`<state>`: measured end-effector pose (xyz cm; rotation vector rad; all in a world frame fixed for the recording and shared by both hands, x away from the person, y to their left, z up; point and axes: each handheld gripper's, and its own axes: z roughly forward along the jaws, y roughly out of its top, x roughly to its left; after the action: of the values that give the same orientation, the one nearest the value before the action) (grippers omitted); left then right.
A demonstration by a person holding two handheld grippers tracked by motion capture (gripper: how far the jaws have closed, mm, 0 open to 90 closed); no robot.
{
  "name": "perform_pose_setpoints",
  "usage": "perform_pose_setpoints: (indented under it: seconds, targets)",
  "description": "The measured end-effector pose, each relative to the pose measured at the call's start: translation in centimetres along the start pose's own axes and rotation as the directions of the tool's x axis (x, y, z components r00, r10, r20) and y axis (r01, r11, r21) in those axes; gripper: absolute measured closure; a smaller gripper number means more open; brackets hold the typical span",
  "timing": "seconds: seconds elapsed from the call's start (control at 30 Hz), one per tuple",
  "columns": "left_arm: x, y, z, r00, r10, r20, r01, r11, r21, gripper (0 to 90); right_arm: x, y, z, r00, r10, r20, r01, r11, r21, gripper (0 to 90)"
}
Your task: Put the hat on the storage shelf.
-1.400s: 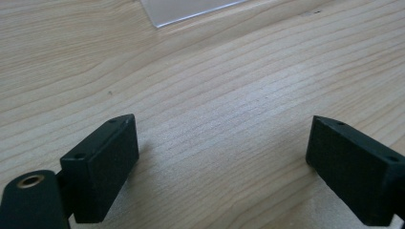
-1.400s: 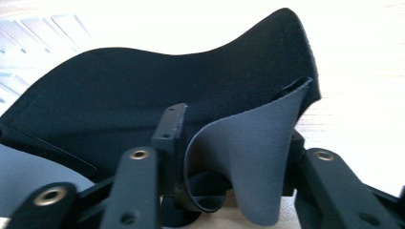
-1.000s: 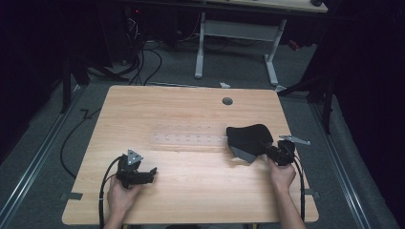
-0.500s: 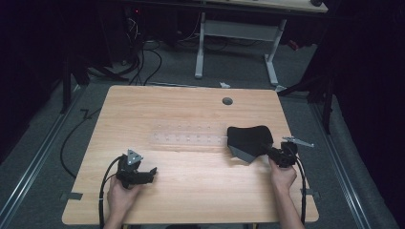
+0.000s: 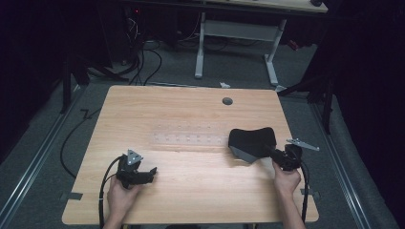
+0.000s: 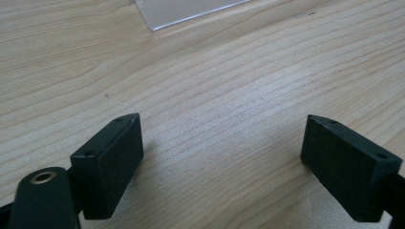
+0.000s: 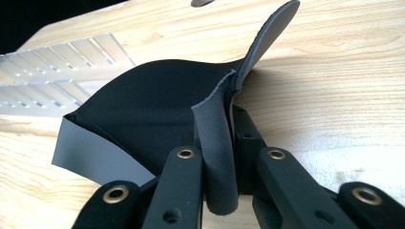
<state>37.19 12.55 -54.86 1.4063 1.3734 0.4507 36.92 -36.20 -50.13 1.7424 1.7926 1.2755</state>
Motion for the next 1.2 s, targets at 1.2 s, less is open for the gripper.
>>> perform_pose_setpoints:
  seconds: [1.2]
  targets:
    - [0.0, 0.0, 0.0, 1.0000, -0.002, 0.001, 0.002, 1.0000, 0.002, 15.1, 1.0, -1.9, -4.4, 0.9982, -0.030, -0.052, 0.029, 0.999, -0.030, 84.2]
